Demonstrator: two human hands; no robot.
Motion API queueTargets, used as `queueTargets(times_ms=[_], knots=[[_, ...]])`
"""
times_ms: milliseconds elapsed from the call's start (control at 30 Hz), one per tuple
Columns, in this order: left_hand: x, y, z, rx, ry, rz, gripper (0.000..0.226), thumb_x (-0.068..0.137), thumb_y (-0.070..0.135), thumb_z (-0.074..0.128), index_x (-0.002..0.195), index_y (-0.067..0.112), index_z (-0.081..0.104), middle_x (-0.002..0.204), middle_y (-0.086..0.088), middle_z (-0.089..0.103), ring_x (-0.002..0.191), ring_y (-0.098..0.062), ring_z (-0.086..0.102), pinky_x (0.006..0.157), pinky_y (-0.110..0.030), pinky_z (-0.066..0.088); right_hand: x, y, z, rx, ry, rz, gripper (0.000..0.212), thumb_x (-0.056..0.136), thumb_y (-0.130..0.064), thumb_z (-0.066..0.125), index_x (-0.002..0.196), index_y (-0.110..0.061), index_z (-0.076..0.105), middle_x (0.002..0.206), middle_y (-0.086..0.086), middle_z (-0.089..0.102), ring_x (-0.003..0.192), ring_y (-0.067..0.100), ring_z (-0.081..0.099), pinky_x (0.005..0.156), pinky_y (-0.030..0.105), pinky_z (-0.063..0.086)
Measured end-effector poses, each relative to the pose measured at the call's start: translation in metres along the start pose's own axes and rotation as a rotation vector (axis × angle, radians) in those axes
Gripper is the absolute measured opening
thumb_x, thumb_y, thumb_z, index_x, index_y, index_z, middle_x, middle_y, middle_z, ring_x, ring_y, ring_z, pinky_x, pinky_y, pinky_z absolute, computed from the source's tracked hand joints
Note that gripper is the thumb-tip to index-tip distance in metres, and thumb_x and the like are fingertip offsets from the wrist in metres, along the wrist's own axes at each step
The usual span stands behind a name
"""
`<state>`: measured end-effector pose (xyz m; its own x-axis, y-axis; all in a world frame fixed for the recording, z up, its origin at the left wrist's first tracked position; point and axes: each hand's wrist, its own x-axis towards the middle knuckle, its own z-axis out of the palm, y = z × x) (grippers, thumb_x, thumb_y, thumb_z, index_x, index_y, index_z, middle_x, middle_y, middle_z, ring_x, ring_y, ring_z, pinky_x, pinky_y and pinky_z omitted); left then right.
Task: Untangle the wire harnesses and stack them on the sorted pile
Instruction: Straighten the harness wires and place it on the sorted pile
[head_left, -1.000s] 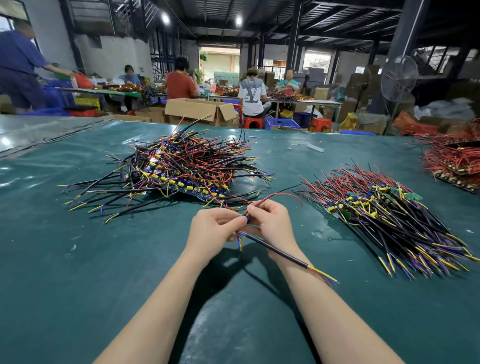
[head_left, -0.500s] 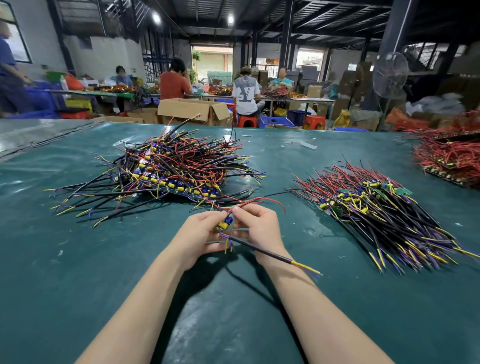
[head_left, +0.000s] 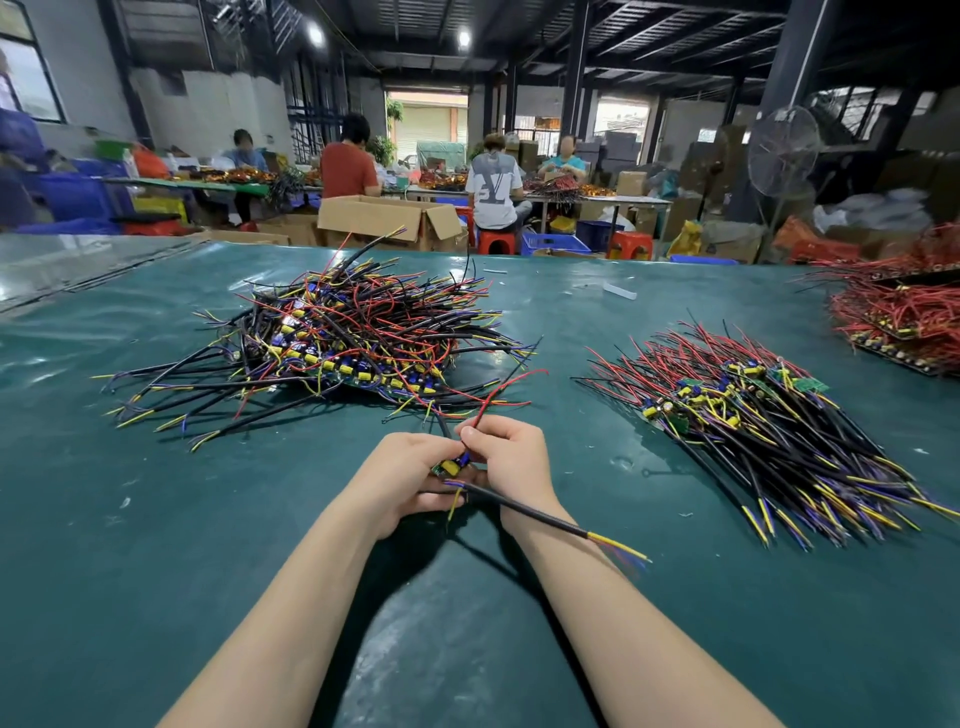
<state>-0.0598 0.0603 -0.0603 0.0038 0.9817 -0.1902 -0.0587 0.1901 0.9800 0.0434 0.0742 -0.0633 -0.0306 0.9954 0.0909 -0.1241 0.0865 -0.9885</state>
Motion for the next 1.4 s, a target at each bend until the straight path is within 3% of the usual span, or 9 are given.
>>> queueTargets(times_ms=[167,367,467,567,700,800,1000,1200,1400], knots=[[-0.003,0.0,-0.002,0.084,-0.098,0.025,0.017,0.089,0.007,0.055,0.08,0.008,0.068,0.067,-0.004,0.071,0.055,-0.01,0.066,0.049,-0.019,0.051,0.001,-0.004,-0.006,0.15,0.016,0.082,0.027,0.087,0.011,0.048,0.068,-0.007,0.056,0.058,0.008,0.048,0.047,0.013,0.046,0.038,0.017,0.037],[-0.004,0.003,-0.009,0.016,-0.224,-0.016,0.019,0.091,0.003,0.051,0.082,0.004,0.068,0.07,-0.007,0.072,0.055,-0.01,0.066,0.05,-0.019,0.053,0.003,-0.009,-0.013,0.099,0.014,0.058,0.022,0.085,0.015,0.048,0.073,-0.001,0.057,0.059,0.01,0.051,0.035,0.004,0.052,0.042,0.017,0.049],[-0.005,0.002,-0.015,-0.015,-0.257,-0.042,0.022,0.091,0.0,0.047,0.086,0.005,0.067,0.069,-0.009,0.071,0.053,-0.01,0.065,0.049,-0.019,0.053,0.004,-0.008,-0.009,0.146,0.032,0.087,0.018,0.086,0.013,0.049,0.086,-0.001,0.058,0.062,0.008,0.052,0.042,0.007,0.054,0.042,0.018,0.049],[-0.007,0.002,-0.011,0.028,-0.29,-0.062,0.026,0.091,-0.004,0.042,0.086,0.005,0.065,0.069,-0.011,0.07,0.052,-0.012,0.064,0.049,-0.02,0.053,0.008,-0.008,-0.018,0.184,0.126,0.072,0.023,0.085,0.012,0.053,0.074,-0.007,0.058,0.065,0.005,0.052,0.053,0.012,0.053,0.044,0.018,0.051],[-0.006,0.004,-0.001,0.09,-0.209,-0.035,0.033,0.084,-0.01,0.029,0.069,0.005,0.054,0.065,-0.011,0.07,0.054,-0.013,0.066,0.048,-0.022,0.052,0.01,-0.011,-0.021,0.153,0.103,0.021,0.028,0.084,0.014,0.051,0.068,-0.007,0.056,0.062,0.006,0.051,0.042,0.003,0.055,0.044,0.016,0.05],[-0.003,0.004,0.005,0.027,-0.163,-0.004,0.037,0.077,-0.014,0.019,0.07,0.004,0.051,0.057,-0.008,0.066,0.041,-0.01,0.055,0.04,-0.016,0.043,0.01,-0.014,-0.021,0.206,0.09,0.012,0.023,0.083,0.012,0.056,0.068,-0.006,0.057,0.061,0.008,0.054,0.04,0.003,0.056,0.043,0.016,0.05],[-0.001,0.002,0.01,0.092,-0.114,0.065,0.032,0.09,0.005,0.03,0.075,0.007,0.058,0.042,0.001,0.049,0.033,-0.008,0.029,0.034,-0.012,0.025,0.01,-0.013,-0.019,0.247,0.2,0.014,0.019,0.081,0.007,0.062,0.066,-0.004,0.058,0.059,0.009,0.055,0.039,0.005,0.056,0.039,0.019,0.048],[-0.001,0.0,0.013,0.221,-0.178,0.093,0.032,0.087,-0.002,0.033,0.079,0.01,0.061,0.047,0.003,0.056,0.035,-0.006,0.035,0.042,-0.016,0.025,0.014,-0.014,-0.025,0.249,0.29,-0.086,0.023,0.082,0.009,0.06,0.067,-0.009,0.059,0.053,0.003,0.054,0.038,0.005,0.052,0.042,0.017,0.048],[-0.002,0.004,0.009,0.224,-0.201,0.109,0.033,0.089,-0.004,0.031,0.078,0.011,0.058,0.045,0.003,0.054,0.038,-0.007,0.033,0.038,-0.013,0.027,0.019,-0.02,-0.035,0.306,0.251,-0.012,0.024,0.084,0.003,0.06,0.063,-0.009,0.057,0.039,-0.005,0.054,0.034,0.003,0.05,0.037,0.014,0.042]])
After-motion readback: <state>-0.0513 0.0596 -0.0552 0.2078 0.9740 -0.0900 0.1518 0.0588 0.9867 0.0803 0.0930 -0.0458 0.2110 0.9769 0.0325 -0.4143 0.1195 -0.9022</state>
